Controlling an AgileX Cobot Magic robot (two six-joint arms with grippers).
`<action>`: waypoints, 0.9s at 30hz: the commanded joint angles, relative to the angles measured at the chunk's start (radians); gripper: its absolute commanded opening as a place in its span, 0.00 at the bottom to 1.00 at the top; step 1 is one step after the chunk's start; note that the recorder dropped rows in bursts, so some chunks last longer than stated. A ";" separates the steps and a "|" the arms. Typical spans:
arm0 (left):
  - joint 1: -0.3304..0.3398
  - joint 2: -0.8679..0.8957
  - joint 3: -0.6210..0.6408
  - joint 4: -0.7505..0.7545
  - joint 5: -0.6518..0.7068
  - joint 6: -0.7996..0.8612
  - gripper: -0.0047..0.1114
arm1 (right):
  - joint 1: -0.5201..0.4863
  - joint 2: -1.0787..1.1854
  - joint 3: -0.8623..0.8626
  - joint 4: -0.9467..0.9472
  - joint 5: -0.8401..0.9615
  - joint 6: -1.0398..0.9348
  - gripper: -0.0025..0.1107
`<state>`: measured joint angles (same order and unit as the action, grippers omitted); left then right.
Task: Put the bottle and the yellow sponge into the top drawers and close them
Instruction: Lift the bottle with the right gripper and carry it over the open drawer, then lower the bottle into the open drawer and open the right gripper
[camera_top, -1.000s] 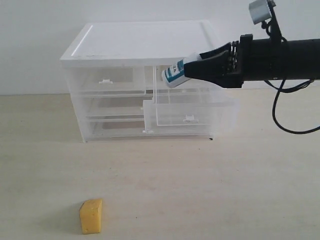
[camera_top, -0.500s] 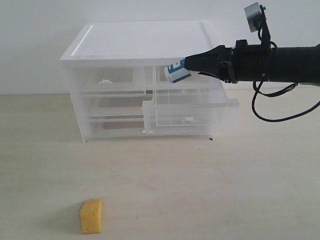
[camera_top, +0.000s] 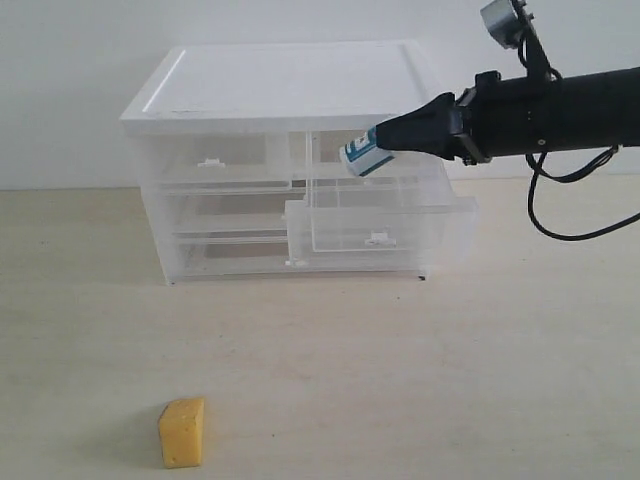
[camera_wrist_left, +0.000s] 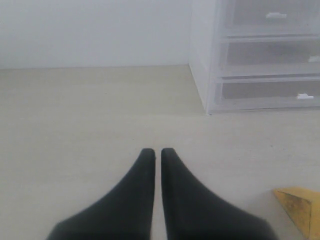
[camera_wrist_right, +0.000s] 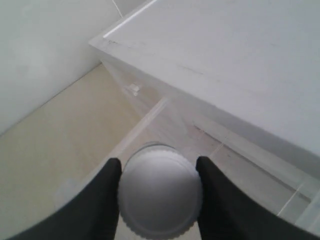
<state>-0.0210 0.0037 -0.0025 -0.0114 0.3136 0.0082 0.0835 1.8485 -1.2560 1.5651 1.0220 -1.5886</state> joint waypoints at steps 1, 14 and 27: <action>0.001 -0.004 0.002 -0.007 -0.006 -0.008 0.08 | 0.033 -0.011 -0.003 -0.011 0.005 -0.057 0.02; 0.001 -0.004 0.002 -0.007 -0.006 -0.008 0.08 | 0.088 -0.011 -0.003 -0.022 -0.199 -0.098 0.50; 0.001 -0.004 0.002 -0.007 -0.006 -0.008 0.08 | 0.086 -0.189 -0.003 -0.052 -0.151 -0.025 0.49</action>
<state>-0.0210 0.0037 -0.0025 -0.0114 0.3136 0.0082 0.1713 1.6870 -1.2560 1.5381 0.7983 -1.6366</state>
